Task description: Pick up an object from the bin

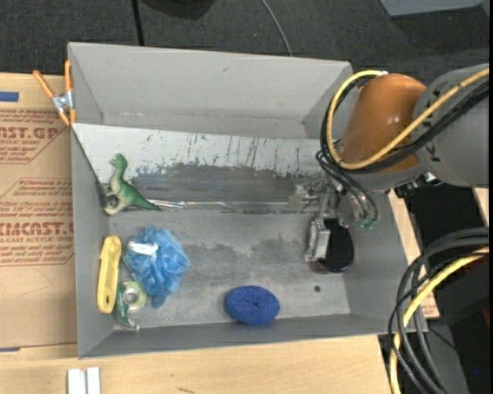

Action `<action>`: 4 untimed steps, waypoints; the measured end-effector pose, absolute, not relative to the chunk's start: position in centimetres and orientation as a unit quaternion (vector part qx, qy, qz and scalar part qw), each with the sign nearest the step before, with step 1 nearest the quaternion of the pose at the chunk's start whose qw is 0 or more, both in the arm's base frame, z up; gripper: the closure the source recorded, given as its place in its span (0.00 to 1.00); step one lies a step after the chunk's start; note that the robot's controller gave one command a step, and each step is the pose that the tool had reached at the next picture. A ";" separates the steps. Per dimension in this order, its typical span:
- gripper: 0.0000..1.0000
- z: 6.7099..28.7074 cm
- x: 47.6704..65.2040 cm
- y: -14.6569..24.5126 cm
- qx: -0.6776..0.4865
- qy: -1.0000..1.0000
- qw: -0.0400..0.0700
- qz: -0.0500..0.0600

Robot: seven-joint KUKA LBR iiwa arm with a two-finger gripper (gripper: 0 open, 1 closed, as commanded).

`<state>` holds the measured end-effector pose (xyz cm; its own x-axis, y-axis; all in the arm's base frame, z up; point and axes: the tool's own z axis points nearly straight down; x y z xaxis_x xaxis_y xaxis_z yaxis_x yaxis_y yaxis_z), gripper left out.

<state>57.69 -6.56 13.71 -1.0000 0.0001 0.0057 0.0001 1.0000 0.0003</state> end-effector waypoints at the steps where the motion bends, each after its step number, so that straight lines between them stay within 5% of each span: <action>1: 0.00 14.2 57.9 -6.5 0.000 -1.000 -0.001 0.000; 3: 0.00 8.5 56.9 -13.6 0.021 -1.000 0.001 0.000; 4: 1.00 7.8 58.4 -14.4 -0.008 -1.000 -0.007 -0.005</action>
Offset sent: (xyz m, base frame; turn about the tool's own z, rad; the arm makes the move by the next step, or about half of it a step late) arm 0.0052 -0.0893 -0.0414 0.0510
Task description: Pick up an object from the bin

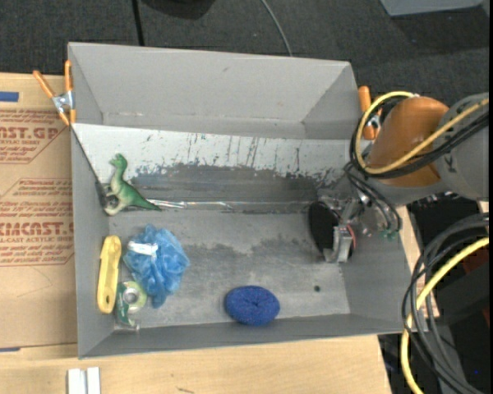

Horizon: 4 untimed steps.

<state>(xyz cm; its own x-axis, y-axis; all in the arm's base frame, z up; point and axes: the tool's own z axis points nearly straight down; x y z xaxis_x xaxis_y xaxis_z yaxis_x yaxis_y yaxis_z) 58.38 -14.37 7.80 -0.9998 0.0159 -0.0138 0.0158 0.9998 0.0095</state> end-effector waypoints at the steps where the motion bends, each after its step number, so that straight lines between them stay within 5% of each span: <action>1: 1.00 7.8 58.4 -14.4 0.008 1.000 0.007 0.005; 3: 1.00 8.9 57.5 -14.8 0.002 1.000 0.008 0.006; 4: 1.00 24.8 57.1 -13.7 -0.030 0.999 0.011 0.007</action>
Offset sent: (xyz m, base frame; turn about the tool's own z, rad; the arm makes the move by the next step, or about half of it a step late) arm -0.0070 -0.0127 0.0106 0.0047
